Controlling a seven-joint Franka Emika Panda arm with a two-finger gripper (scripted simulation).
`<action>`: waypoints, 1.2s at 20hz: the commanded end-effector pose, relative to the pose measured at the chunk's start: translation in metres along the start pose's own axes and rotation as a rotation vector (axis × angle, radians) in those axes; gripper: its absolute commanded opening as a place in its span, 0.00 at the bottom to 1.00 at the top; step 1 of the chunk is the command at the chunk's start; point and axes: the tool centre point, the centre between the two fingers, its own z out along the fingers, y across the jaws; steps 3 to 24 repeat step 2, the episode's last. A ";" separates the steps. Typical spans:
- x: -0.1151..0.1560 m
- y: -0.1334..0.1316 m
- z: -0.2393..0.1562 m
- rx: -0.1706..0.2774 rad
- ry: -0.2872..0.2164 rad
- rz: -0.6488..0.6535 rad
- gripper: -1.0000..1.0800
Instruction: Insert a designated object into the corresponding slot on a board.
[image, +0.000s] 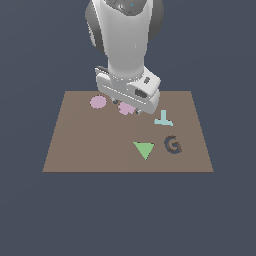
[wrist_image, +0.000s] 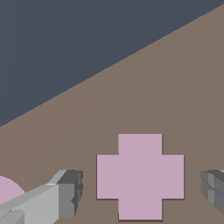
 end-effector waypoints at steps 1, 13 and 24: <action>0.000 0.000 0.000 0.000 0.000 0.000 0.96; 0.000 0.000 0.000 0.000 0.000 0.000 0.96; 0.000 0.000 0.000 0.000 0.000 0.000 0.96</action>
